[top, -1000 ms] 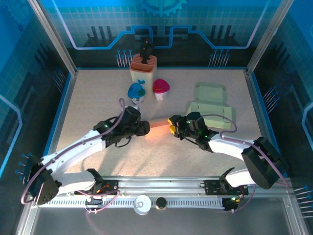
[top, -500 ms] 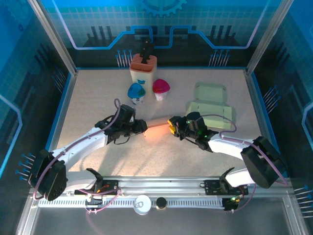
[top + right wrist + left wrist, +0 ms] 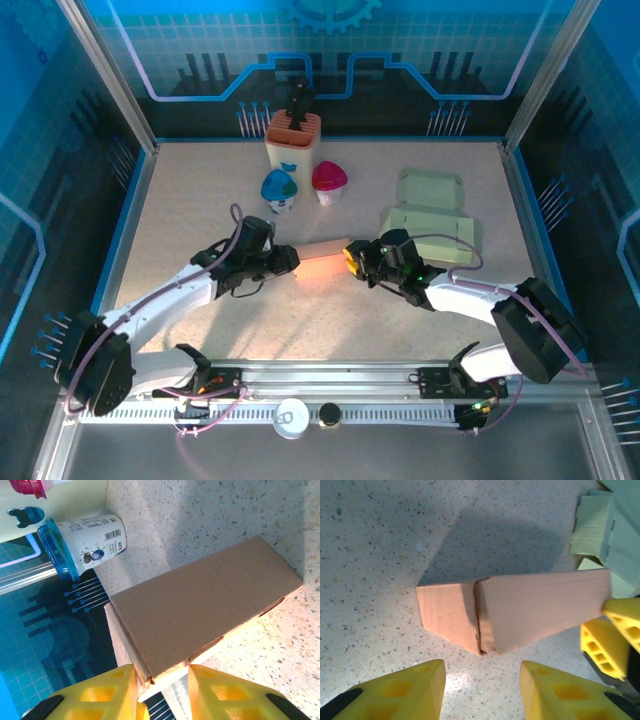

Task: Fold the paper box

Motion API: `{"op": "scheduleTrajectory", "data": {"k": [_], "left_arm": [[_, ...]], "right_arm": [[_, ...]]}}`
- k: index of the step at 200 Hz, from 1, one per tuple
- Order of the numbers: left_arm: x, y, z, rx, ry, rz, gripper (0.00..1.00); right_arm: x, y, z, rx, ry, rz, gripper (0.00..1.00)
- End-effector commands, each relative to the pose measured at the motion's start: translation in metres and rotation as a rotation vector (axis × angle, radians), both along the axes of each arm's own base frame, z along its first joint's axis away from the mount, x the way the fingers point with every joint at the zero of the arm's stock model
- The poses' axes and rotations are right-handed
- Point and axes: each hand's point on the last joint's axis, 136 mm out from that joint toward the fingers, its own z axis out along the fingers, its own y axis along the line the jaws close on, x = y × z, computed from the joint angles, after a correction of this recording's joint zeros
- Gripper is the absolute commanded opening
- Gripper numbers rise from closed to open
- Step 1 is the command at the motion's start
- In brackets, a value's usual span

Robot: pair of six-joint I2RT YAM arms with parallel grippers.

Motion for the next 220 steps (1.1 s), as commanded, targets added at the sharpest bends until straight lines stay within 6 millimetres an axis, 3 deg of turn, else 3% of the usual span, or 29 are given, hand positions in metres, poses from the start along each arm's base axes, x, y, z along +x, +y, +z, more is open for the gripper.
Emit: {"op": "scheduleTrajectory", "data": {"k": [1, 85, 124, 140, 154, 193, 220], "left_arm": [[0.003, 0.006, 0.017, -0.030, -0.043, 0.022, 0.48], [0.024, 0.003, -0.016, -0.025, 0.035, 0.019, 0.40], [0.019, 0.007, -0.027, 0.002, 0.059, 0.021, 0.33], [0.016, 0.008, -0.032, 0.008, 0.068, 0.015, 0.27], [0.014, 0.008, -0.033, 0.003, 0.062, 0.013, 0.26], [0.009, 0.002, -0.026, 0.031, 0.014, -0.042, 0.21], [0.005, -0.002, -0.031, 0.071, 0.003, -0.065, 0.20]], "right_arm": [[-0.013, -0.015, -0.040, -0.097, 0.116, -0.007, 0.30], [-0.015, -0.016, -0.040, -0.110, 0.123, -0.003, 0.28], [-0.018, -0.020, -0.041, -0.132, 0.129, -0.001, 0.27], [-0.016, -0.018, -0.032, -0.133, 0.093, 0.019, 0.27], [-0.015, -0.020, -0.019, -0.159, 0.041, 0.037, 0.34], [-0.014, -0.035, 0.024, -0.222, -0.049, 0.028, 0.72], [-0.005, -0.028, 0.033, -0.142, -0.032, 0.004, 0.84]]}}
